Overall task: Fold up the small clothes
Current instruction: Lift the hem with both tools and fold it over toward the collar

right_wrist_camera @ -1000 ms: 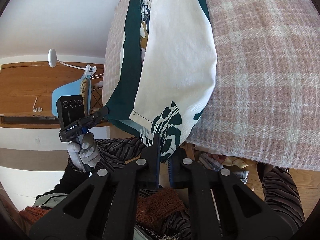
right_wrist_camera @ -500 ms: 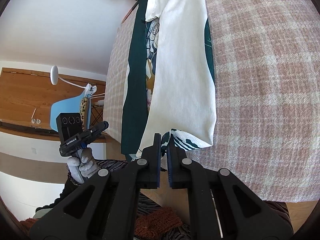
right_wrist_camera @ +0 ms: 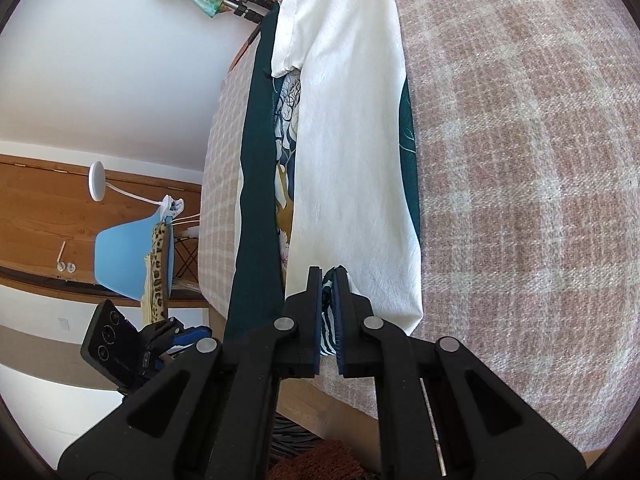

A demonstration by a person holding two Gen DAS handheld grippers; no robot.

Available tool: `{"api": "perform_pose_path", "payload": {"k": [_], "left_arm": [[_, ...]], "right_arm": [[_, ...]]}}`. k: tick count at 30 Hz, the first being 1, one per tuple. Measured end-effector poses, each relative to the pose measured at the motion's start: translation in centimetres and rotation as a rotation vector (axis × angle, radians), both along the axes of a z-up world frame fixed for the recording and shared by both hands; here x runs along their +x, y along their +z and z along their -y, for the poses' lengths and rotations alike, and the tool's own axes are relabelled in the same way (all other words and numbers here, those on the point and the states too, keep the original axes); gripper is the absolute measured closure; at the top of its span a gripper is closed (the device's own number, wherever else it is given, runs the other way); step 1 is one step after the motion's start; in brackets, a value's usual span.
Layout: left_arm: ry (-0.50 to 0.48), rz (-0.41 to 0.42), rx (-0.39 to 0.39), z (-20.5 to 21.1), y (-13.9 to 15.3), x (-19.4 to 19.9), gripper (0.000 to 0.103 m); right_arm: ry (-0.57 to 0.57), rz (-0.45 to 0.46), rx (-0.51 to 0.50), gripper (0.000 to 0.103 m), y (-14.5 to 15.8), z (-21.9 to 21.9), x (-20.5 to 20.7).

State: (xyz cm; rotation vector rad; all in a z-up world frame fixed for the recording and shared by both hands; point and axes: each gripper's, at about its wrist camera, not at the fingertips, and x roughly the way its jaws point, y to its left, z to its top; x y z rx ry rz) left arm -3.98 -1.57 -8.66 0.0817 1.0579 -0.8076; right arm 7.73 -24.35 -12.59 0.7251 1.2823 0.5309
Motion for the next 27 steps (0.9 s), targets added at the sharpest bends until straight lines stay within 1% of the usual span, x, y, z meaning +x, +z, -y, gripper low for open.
{"api": "perform_pose_path", "payload": {"k": [2, 4, 7, 8, 10, 11, 12, 14, 19, 21, 24, 25, 27], "left_arm": [[-0.023, -0.001, 0.024, 0.5, -0.5, -0.3, 0.071], [-0.017, 0.041, 0.100, 1.1, -1.0, -0.3, 0.070], [0.005, 0.083, 0.177, 1.3, -1.5, 0.0, 0.070], [0.006, 0.096, 0.187, 1.1, -1.7, 0.2, 0.070], [0.011, 0.100, 0.189, 0.9, -1.9, 0.7, 0.072], [0.015, 0.096, 0.177, 0.7, -1.9, 1.1, 0.089], [0.017, 0.087, 0.161, 0.4, -1.8, 1.6, 0.099], [0.032, 0.091, 0.131, 0.1, -1.4, 2.4, 0.101], [0.075, 0.119, 0.094, -0.1, 0.1, 5.1, 0.101], [0.081, 0.146, 0.094, -0.1, 0.7, 6.2, 0.101], [0.086, 0.159, 0.091, -0.2, 1.3, 8.3, 0.101], [0.088, 0.156, 0.094, -0.2, 1.3, 9.1, 0.101], [0.103, 0.120, 0.042, -1.0, 1.3, 10.1, 0.101]], "right_arm": [[-0.002, -0.002, -0.002, 0.096, -0.1, 0.2, 0.0], [-0.001, 0.003, 0.001, 0.096, 0.0, 0.4, -0.1], [-0.002, 0.009, 0.005, 0.096, 0.2, 0.6, -0.2], [-0.004, 0.010, 0.006, 0.096, 0.2, 0.6, -0.2], [-0.005, 0.013, 0.009, 0.096, 0.4, 0.7, -0.2], [-0.007, 0.016, 0.010, 0.096, 0.4, 0.8, -0.1], [-0.009, 0.019, 0.010, 0.096, 0.6, 0.8, -0.1], [-0.015, 0.026, 0.009, 0.096, 0.8, 0.9, 0.0], [-0.038, 0.052, -0.002, 0.096, 1.5, 1.2, 0.6], [-0.052, 0.061, -0.008, 0.096, 1.8, 1.3, 1.1], [-0.072, 0.088, -0.035, 0.096, 2.5, 1.4, 2.1], [-0.074, 0.102, -0.056, 0.096, 2.8, 1.4, 2.5], [-0.065, 0.118, -0.070, 0.096, 3.1, 1.4, 2.9]]}}
